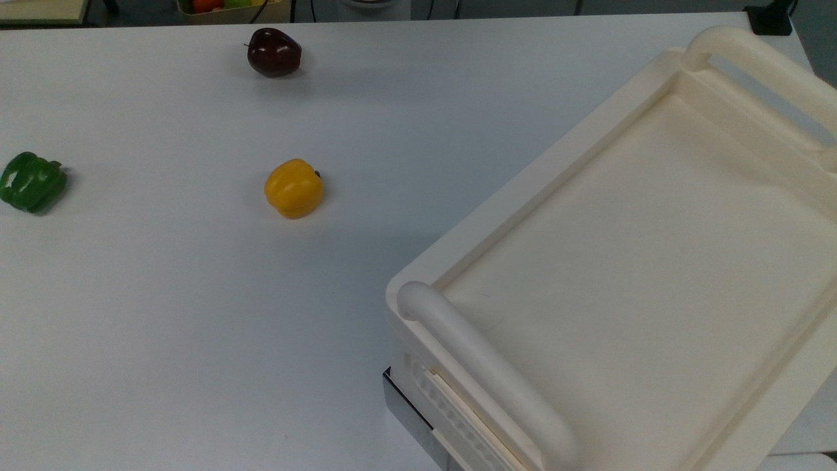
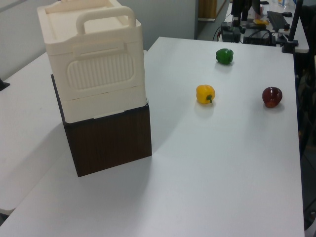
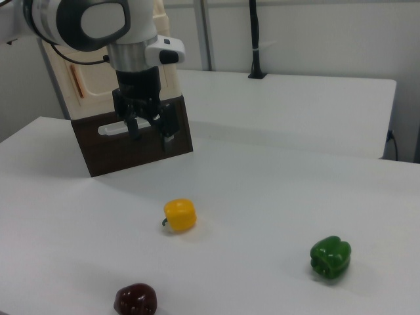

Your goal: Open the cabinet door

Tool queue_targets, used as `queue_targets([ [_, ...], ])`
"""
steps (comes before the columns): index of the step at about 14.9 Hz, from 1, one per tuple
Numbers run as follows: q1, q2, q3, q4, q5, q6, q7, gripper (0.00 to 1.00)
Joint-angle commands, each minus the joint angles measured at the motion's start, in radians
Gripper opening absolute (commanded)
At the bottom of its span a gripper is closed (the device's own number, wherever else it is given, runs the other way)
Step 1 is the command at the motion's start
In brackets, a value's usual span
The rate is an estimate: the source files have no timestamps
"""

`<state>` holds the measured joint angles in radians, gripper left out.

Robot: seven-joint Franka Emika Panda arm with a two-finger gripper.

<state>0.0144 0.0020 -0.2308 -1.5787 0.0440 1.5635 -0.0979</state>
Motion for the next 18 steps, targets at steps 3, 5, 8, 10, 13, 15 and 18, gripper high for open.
queue_targets([
  [3,0.033,0.004,-0.027,0.006,0.002,-0.005,-0.003,1.0],
  [5,0.038,0.013,-0.027,0.008,0.002,-0.002,-0.003,1.0],
  [8,0.038,0.016,-0.027,0.006,0.004,0.035,0.004,1.0],
  [10,0.032,0.015,-0.025,0.008,0.01,0.036,0.003,1.0],
  [13,0.025,0.015,-0.027,0.019,0.016,0.036,0.001,1.0],
  [15,0.022,0.015,-0.027,0.019,0.022,0.035,-0.019,1.0],
  [18,0.013,0.018,-0.03,0.023,0.112,0.043,-0.072,1.0],
])
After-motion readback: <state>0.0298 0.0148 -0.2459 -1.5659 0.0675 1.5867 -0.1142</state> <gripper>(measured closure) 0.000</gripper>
